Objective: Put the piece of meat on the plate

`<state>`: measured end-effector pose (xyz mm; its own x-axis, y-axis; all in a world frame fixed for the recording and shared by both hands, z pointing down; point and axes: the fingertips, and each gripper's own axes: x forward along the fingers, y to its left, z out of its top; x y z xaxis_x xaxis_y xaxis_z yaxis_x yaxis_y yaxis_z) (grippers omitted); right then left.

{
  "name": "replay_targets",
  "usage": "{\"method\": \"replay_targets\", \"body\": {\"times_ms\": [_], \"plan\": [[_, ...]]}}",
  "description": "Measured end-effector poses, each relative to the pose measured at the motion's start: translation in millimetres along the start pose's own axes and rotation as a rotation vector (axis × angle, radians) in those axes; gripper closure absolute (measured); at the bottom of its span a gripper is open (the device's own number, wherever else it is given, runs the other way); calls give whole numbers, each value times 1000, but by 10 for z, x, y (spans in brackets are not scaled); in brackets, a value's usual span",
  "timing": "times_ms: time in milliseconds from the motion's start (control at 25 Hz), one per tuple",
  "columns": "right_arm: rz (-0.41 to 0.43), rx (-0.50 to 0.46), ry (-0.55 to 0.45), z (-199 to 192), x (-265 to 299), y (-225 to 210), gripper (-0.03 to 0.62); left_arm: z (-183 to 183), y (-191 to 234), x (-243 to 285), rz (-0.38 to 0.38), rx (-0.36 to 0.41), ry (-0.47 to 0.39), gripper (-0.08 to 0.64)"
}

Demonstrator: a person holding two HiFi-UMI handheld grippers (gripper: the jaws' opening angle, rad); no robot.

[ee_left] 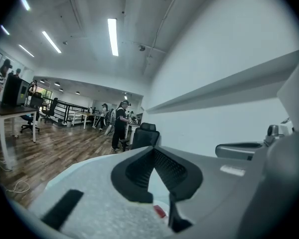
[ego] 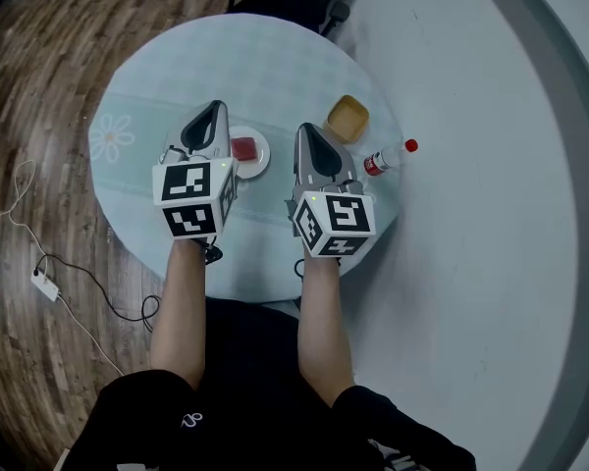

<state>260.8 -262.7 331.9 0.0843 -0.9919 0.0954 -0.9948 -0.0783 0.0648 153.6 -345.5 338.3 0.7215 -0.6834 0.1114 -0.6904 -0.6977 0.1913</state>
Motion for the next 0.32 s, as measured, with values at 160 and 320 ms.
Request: {"method": "replay_targets", "body": {"times_ms": [160, 320], "plan": [[11, -2, 2, -17, 32, 17, 580, -56, 31, 34, 3, -4, 15, 566], [12, -4, -2, -21, 47, 23, 580, -81, 45, 49, 1, 1, 21, 566]]}}
